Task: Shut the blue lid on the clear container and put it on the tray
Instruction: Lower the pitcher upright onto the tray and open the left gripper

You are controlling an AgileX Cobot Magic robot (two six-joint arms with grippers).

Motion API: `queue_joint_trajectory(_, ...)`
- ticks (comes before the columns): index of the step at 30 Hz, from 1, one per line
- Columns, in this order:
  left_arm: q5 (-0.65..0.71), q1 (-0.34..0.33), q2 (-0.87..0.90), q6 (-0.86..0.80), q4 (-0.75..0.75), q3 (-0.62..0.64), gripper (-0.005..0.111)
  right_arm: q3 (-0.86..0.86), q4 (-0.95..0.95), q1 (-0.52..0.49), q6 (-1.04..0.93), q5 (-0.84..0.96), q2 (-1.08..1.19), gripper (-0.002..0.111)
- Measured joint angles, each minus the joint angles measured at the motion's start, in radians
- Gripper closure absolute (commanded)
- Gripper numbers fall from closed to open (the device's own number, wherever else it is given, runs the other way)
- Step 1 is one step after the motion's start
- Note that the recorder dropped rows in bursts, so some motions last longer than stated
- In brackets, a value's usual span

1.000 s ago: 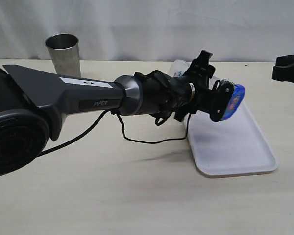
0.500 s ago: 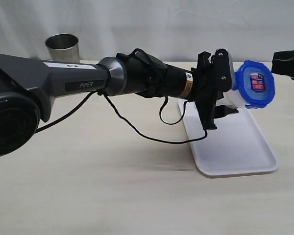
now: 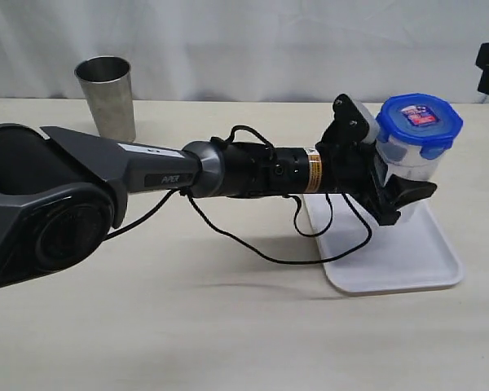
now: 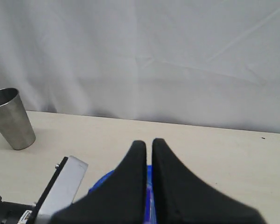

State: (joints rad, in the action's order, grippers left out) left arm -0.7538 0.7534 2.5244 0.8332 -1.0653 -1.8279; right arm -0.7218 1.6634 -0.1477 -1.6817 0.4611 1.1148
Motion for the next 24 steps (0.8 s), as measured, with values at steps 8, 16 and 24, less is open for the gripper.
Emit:
queue_joint_trajectory(8, -0.011, -0.008, 0.089, -0.042, 0.060, -0.002, 0.107, 0.013, 0.000, 0.000, 0.000, 0.000, 0.000, 0.104)
queue_joint_trajectory(16, -0.005, -0.008, 0.085, -0.044, 0.009, -0.004, 0.101, 0.013, 0.000, 0.000, 0.000, 0.000, 0.000, 0.104)
queue_joint_trajectory(24, 0.002, -0.008, 0.085, -0.042, 0.009, -0.004, 0.027, 0.015, 0.000, 0.000, 0.000, 0.000, 0.002, 0.104)
